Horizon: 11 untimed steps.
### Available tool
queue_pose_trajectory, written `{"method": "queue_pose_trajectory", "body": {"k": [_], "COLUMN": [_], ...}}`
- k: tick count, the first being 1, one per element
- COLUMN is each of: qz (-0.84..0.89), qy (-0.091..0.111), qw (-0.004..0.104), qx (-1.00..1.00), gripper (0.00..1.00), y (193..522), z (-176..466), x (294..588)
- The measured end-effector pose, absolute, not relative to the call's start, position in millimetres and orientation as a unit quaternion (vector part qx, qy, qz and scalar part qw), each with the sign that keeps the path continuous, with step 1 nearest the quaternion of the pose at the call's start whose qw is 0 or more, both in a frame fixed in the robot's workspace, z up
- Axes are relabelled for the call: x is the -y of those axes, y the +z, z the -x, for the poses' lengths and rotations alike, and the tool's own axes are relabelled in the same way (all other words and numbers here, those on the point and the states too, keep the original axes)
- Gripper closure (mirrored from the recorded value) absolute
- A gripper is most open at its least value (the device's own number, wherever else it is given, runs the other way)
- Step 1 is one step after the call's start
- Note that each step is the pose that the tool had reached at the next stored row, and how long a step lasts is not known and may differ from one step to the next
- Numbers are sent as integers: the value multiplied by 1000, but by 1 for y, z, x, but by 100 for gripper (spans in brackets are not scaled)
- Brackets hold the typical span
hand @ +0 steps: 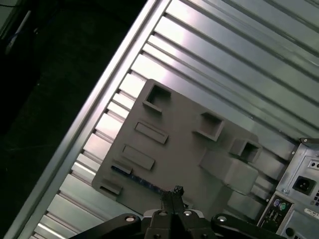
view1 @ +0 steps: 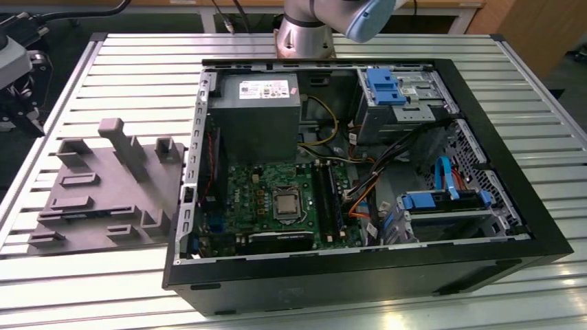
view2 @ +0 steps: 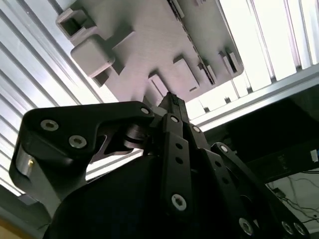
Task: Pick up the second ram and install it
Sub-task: 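Pick up the second ram and move it above second insertion slot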
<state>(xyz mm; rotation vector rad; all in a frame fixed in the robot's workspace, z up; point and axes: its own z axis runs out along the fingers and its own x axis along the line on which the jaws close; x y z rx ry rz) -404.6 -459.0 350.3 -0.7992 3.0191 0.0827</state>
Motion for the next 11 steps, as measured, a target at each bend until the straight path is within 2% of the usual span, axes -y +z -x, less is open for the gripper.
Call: {"method": "queue_pose_trajectory", "body": {"k": [11], "qz": [324], "qy": [27], "qw": [7], "qx": [-946], "gripper": [89], "y": [350], "z": [405], "x": [459]}}
